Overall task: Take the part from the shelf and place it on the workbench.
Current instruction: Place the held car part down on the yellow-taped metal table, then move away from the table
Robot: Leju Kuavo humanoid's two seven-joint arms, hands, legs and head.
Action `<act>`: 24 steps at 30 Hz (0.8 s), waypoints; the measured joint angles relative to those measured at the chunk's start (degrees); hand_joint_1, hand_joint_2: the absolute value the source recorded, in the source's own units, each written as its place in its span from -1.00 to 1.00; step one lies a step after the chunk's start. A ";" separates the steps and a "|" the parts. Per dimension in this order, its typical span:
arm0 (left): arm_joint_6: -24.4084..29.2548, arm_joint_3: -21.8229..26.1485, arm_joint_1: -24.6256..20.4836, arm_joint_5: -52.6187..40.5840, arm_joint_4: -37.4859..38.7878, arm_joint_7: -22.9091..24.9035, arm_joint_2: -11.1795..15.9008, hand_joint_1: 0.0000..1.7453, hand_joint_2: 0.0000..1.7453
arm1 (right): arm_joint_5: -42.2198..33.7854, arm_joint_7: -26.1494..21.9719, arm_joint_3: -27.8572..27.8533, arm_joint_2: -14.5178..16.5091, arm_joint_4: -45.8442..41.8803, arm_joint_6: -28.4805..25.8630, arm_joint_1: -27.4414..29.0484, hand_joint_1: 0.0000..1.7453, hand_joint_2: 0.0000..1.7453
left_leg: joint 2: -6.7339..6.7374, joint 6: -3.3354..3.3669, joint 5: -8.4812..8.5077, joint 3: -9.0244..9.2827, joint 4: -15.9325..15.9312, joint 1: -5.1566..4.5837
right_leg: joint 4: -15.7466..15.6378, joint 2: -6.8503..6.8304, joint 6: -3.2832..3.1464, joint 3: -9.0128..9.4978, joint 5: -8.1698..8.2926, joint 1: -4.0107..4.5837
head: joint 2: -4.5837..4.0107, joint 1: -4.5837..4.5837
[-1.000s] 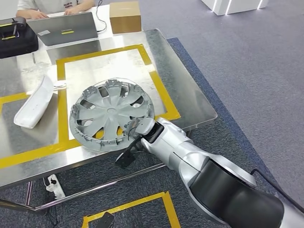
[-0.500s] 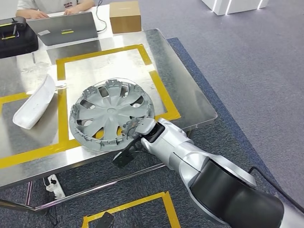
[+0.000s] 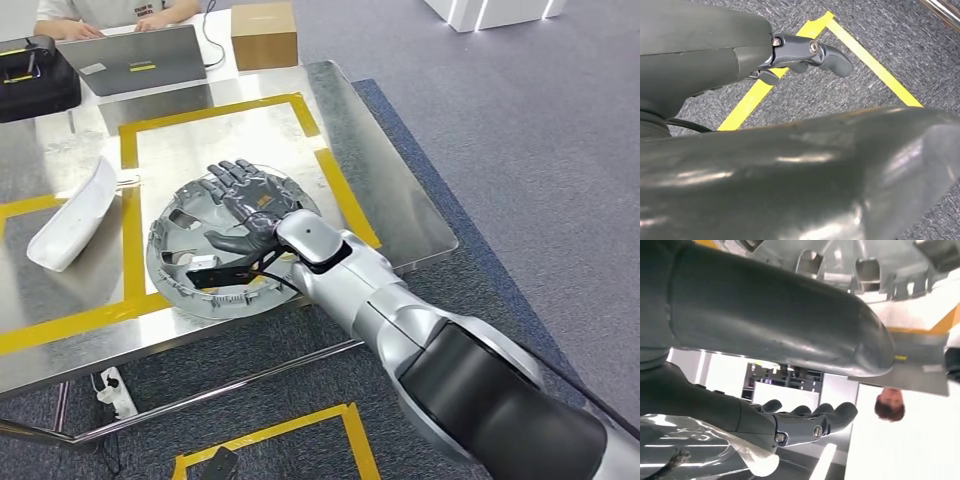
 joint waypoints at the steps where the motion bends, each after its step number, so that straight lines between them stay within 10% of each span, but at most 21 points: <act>1: 0.01 0.00 0.00 0.00 0.00 0.00 0.00 -1.00 -1.00 | -0.35 -0.18 -0.43 0.00 -0.13 -0.59 -0.01 -1.00 -1.00 | 0.00 0.00 0.00 0.00 0.00 0.00 | 0.00 0.00 0.00 0.00 0.00 0.00 | 0.00 -0.01; 11: 1.12 0.17 0.42 1.91 0.00 -1.60 0.24 -1.00 -1.00 | -19.77 -12.61 -11.49 -0.27 -6.66 -10.37 2.34 -1.00 -1.00 | 0.00 0.00 -0.01 0.01 0.00 0.00 | 0.00 0.00 0.00 -0.01 -0.01 0.01 | 0.00 -0.01; 17: 3.55 1.62 1.78 4.31 0.00 -5.59 0.58 -1.00 -1.00 | -35.73 -23.36 -16.64 -2.71 -19.99 -8.67 14.45 -1.00 -1.00 | -0.03 -0.01 -0.07 0.00 -0.02 0.00 | -0.08 -0.04 0.01 0.01 -0.05 0.01 | 0.00 0.00; 24: 3.96 2.61 2.51 4.77 0.00 -6.19 0.81 -1.00 -1.00 | -38.58 -23.66 -17.24 -5.30 -30.52 -8.22 22.88 -1.00 -1.00 | 0.00 0.02 -0.11 -0.02 -0.02 0.00 | -0.11 0.02 0.04 -0.02 -0.07 0.00 | 0.00 -0.01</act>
